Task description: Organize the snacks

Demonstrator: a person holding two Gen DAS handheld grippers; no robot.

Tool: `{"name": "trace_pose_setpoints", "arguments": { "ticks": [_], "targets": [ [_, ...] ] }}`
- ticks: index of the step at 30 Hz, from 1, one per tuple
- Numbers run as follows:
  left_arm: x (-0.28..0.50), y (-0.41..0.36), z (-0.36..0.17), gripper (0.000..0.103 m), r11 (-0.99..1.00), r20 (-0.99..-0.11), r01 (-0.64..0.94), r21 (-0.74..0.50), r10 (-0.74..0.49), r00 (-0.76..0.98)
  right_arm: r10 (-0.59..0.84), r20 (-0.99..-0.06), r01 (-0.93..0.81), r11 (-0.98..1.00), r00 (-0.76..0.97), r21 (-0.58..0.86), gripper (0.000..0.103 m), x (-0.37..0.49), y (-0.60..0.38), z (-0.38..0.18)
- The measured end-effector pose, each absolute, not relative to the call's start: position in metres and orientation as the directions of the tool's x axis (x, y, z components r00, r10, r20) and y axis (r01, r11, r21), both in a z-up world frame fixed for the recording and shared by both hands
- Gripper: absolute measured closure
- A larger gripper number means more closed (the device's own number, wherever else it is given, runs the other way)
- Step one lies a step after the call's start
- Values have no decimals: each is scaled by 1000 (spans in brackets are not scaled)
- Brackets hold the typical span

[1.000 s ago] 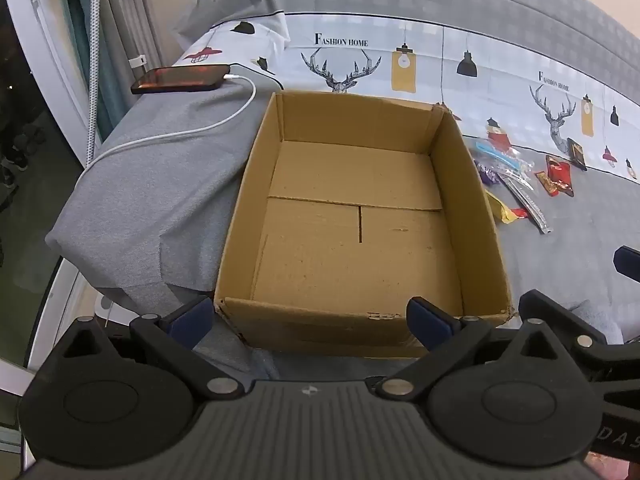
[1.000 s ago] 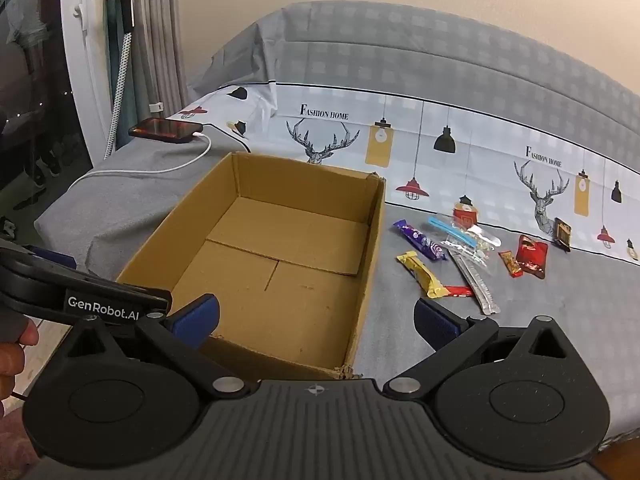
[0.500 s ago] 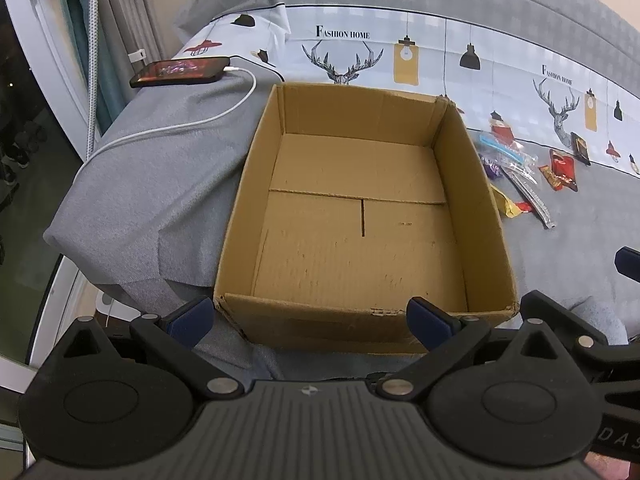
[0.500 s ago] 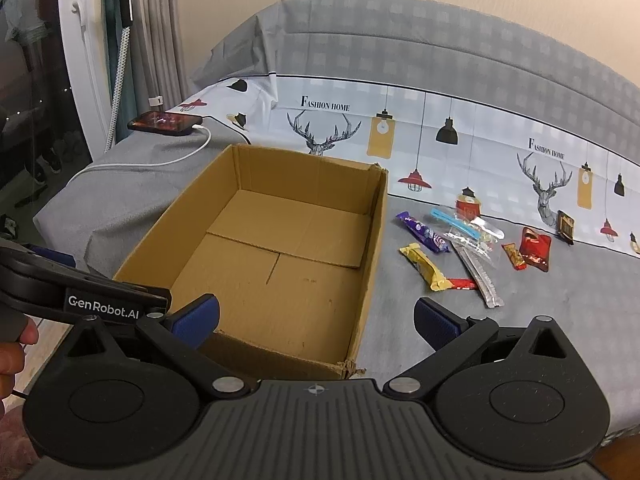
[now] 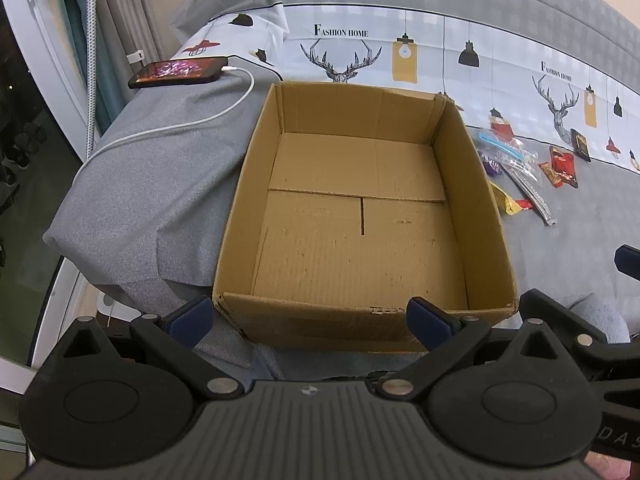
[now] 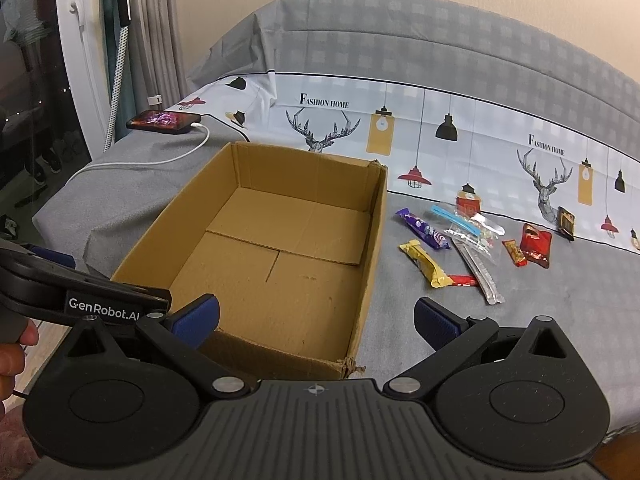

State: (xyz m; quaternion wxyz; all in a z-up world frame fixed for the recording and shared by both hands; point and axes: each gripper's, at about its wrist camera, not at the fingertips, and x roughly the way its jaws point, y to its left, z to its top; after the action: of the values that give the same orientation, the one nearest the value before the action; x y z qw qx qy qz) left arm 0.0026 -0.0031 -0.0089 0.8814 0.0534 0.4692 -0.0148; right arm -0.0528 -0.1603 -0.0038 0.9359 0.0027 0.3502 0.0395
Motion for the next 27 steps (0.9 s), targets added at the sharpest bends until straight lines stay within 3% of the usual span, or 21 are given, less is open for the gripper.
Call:
{"name": "trace_pose_setpoints", "arguments": {
  "ticks": [27],
  "targets": [
    [3,-2,-9,0,993,-830,80,86,27,557,76,-655,-72,997,751,33,0,-52,-161,-4]
  ]
}}
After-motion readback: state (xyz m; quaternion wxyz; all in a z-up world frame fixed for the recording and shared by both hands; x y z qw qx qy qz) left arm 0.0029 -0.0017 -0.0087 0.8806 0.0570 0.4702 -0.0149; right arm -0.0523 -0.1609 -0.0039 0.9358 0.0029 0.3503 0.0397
